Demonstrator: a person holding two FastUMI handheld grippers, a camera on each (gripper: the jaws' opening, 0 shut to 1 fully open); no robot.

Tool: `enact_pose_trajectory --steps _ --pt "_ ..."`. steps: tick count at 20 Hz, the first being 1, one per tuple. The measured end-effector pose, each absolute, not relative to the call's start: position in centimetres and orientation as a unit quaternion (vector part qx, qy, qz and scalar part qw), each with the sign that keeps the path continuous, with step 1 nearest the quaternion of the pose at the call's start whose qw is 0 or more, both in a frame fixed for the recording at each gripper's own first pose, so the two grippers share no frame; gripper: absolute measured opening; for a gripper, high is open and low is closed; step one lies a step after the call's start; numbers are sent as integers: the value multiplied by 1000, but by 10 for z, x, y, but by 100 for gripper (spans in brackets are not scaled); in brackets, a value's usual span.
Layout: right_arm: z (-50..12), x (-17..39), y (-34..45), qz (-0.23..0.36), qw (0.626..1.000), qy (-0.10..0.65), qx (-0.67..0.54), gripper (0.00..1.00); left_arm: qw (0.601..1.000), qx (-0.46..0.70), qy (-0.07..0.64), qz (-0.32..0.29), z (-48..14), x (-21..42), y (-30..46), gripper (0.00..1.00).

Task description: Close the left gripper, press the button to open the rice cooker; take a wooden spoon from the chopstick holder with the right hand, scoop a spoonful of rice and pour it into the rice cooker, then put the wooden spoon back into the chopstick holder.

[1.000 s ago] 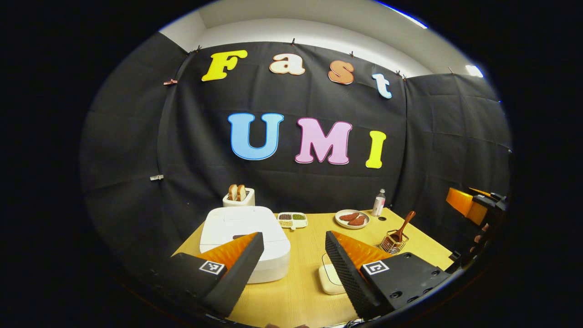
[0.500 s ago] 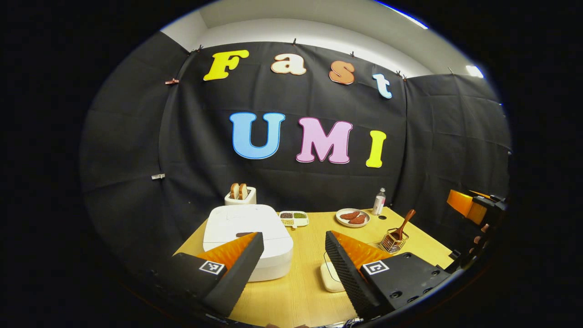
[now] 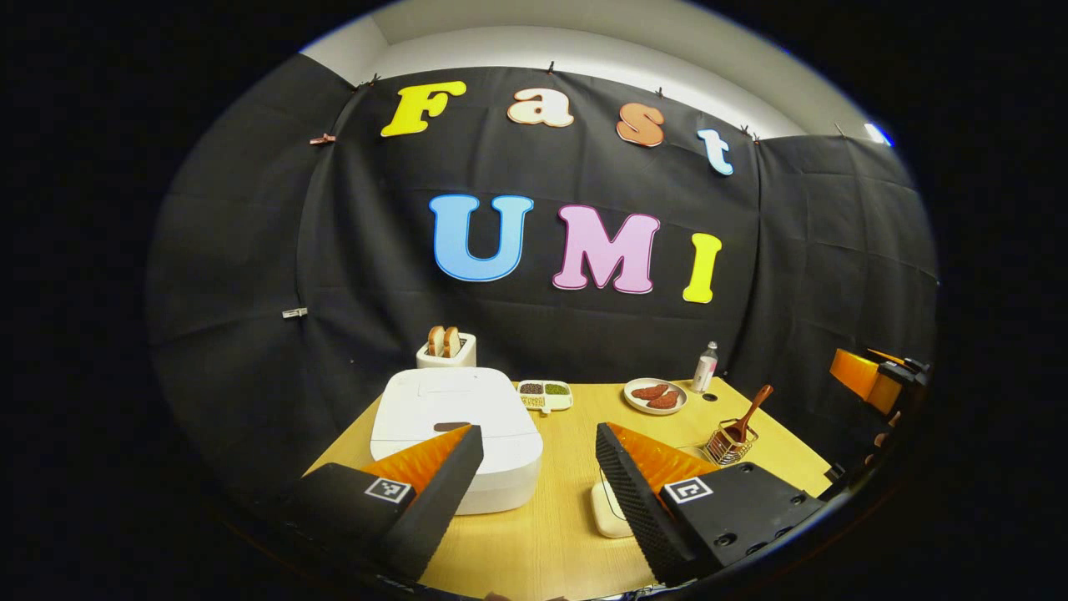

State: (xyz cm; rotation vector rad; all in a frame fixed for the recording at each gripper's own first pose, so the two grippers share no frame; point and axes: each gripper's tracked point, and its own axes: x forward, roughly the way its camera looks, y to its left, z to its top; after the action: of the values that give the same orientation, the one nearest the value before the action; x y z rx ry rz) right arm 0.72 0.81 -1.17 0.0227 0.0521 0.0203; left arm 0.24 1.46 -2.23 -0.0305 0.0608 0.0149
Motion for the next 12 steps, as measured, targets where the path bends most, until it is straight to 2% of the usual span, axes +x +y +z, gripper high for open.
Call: enact_pose_trajectory --steps 7,11,12 --pt "-18 20 11 44 998 33 28 97 998 -29 33 34 -11 29 34 94" --pt "-37 25 15 68 996 55 11 97 997 -30 34 59 -8 49 65 71" --pt "-39 26 13 70 996 60 14 97 997 -31 37 67 -9 55 75 60"
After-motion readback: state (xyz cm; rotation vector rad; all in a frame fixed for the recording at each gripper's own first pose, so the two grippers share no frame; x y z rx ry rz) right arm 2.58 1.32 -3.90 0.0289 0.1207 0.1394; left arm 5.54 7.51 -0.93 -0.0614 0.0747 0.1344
